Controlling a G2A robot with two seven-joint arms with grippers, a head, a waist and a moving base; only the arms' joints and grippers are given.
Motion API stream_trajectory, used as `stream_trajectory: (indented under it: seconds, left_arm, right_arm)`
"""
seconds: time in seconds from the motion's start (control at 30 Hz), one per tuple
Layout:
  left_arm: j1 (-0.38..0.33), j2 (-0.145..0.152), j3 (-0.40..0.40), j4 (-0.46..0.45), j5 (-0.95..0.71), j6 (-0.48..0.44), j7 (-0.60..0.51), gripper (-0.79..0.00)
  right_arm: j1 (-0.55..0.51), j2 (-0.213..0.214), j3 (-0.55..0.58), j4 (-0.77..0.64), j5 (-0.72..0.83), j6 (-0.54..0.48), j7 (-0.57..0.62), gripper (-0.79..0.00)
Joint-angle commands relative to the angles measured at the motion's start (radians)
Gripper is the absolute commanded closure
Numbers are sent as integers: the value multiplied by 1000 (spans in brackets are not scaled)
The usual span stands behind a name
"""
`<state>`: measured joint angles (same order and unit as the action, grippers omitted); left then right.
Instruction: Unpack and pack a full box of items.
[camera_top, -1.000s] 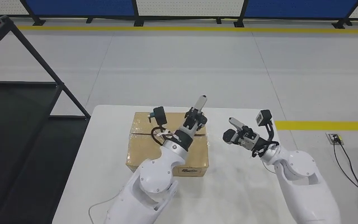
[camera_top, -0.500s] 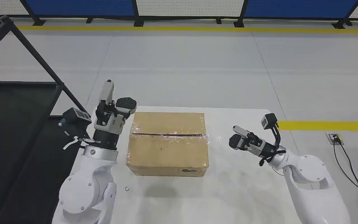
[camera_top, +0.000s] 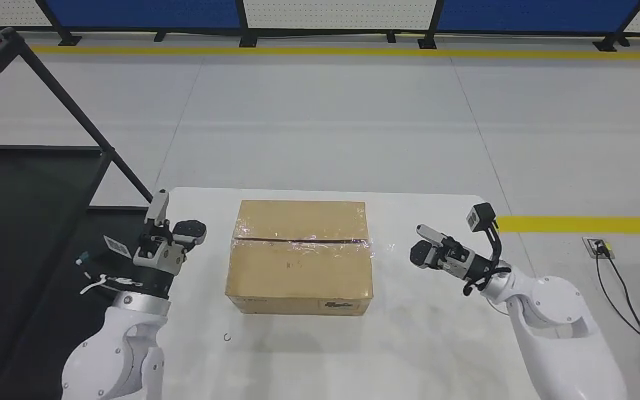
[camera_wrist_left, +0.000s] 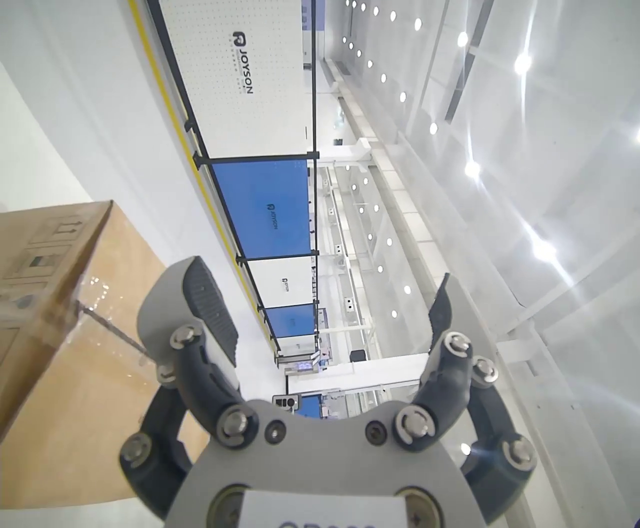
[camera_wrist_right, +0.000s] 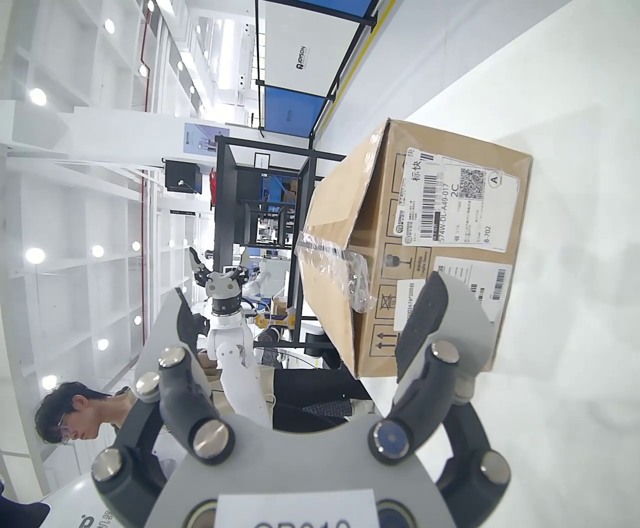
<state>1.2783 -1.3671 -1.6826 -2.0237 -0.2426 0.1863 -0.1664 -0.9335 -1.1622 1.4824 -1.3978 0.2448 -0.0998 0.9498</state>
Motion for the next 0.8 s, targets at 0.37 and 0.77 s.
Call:
stream_trajectory:
  seconds: [0.37, 0.77]
  left_arm:
    - [20, 6, -103, -15, -79, 1, 16, -785]
    - [81, 20, -228, 31, -125, 6, -5, -785]
  right_arm:
    - [24, 4, -52, 22, -132, -27, -39, -785]
    - [135, -6, -172, 121, -159, -102, 32, -286]
